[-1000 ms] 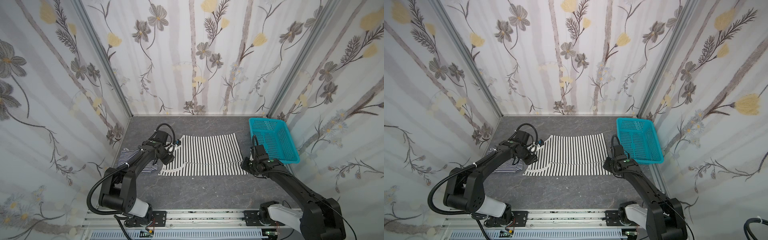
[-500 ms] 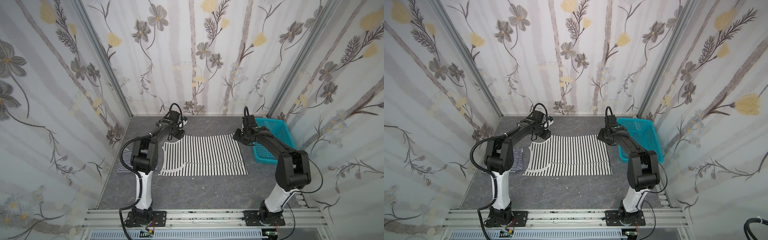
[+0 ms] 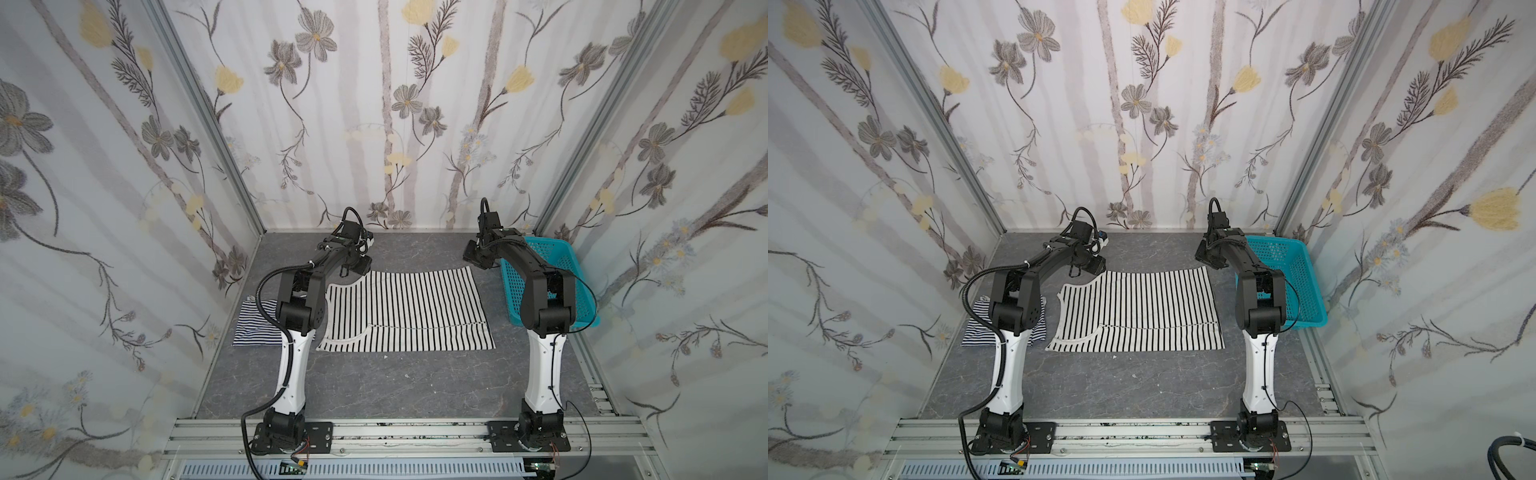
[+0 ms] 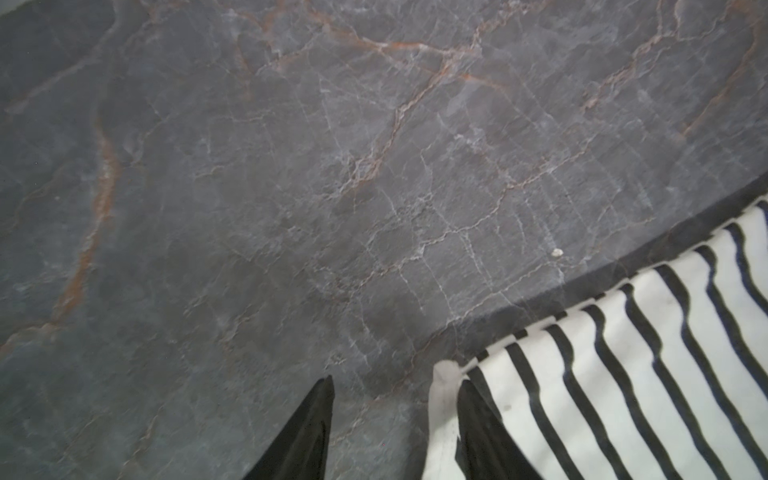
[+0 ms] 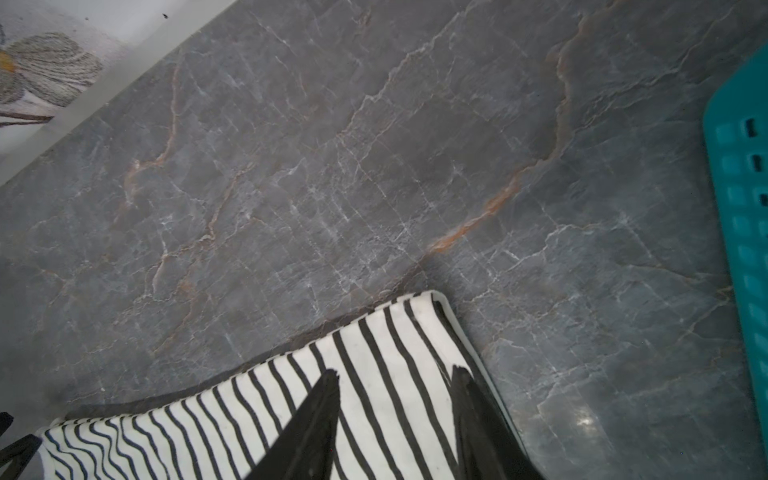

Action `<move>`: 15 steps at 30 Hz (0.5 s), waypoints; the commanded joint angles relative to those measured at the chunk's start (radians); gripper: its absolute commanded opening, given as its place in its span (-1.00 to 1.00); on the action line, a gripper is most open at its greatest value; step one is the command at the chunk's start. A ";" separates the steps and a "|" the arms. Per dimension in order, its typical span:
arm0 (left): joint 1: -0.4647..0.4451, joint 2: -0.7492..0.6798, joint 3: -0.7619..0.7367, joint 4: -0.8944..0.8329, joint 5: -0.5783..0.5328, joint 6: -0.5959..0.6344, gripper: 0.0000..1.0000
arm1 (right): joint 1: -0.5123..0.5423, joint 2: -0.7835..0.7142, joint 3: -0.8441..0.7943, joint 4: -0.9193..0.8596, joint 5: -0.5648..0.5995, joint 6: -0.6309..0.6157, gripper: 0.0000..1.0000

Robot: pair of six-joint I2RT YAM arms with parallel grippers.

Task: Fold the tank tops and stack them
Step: 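Move both grippers to the far corners of the folded top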

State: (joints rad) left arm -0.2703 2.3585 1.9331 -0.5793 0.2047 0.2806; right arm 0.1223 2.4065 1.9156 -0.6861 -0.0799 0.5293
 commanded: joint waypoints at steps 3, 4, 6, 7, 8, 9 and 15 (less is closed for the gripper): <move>-0.004 -0.004 -0.025 -0.004 0.064 -0.008 -0.02 | 0.004 0.036 0.011 -0.006 -0.020 -0.013 -0.13; -0.004 -0.005 -0.032 -0.005 0.073 -0.006 -0.02 | 0.004 0.041 0.011 -0.002 -0.025 -0.012 -0.13; -0.005 -0.006 -0.044 -0.005 0.079 -0.006 -0.03 | 0.004 0.054 0.014 0.006 -0.030 -0.012 -0.14; -0.006 -0.003 -0.045 -0.004 0.075 -0.006 -0.03 | 0.004 0.060 0.020 0.007 -0.031 -0.012 -0.15; -0.005 0.001 -0.044 -0.004 0.069 -0.007 -0.04 | 0.004 0.069 0.029 0.007 -0.026 -0.010 -0.15; -0.004 0.008 -0.042 -0.004 0.064 -0.009 -0.04 | 0.003 0.074 0.039 0.001 -0.012 -0.005 -0.16; -0.005 0.024 -0.027 -0.005 0.068 -0.014 -0.13 | -0.003 0.118 0.119 -0.029 0.006 0.006 -0.19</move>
State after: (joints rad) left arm -0.2752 2.3688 1.9011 -0.5579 0.2653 0.2802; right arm 0.1211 2.5111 2.0052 -0.7155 -0.0944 0.5236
